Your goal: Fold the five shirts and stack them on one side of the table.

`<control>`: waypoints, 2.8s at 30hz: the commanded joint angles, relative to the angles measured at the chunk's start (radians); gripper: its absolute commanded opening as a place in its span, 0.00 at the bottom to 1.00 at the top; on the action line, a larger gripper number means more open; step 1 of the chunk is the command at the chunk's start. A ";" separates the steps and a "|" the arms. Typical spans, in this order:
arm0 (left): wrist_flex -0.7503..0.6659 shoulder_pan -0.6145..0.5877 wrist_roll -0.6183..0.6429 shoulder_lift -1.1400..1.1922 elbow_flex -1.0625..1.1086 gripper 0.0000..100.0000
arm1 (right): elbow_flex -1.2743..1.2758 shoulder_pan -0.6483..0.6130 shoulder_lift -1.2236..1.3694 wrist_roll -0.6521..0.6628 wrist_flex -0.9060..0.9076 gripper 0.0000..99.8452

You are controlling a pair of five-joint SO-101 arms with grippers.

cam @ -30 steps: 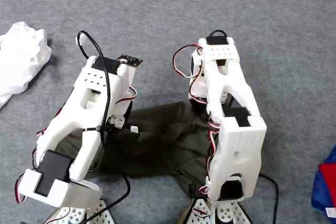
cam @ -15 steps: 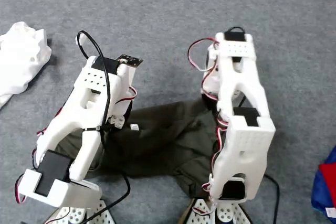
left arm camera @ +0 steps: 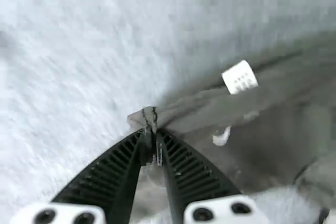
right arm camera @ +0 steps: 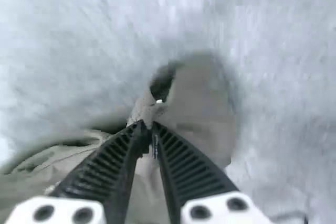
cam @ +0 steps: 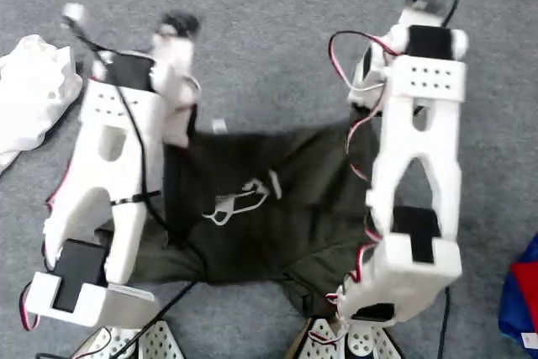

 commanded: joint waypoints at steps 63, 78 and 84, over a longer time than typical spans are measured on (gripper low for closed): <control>-0.532 0.459 0.221 0.081 -1.017 0.02 | -0.302 0.455 -0.116 0.170 -0.092 0.01; -0.448 0.655 -0.009 0.071 -1.022 0.02 | -0.163 0.463 -0.117 0.166 -0.095 0.01; -0.190 0.385 -0.008 0.079 -1.014 0.02 | -0.163 0.389 -0.117 0.170 -0.094 0.01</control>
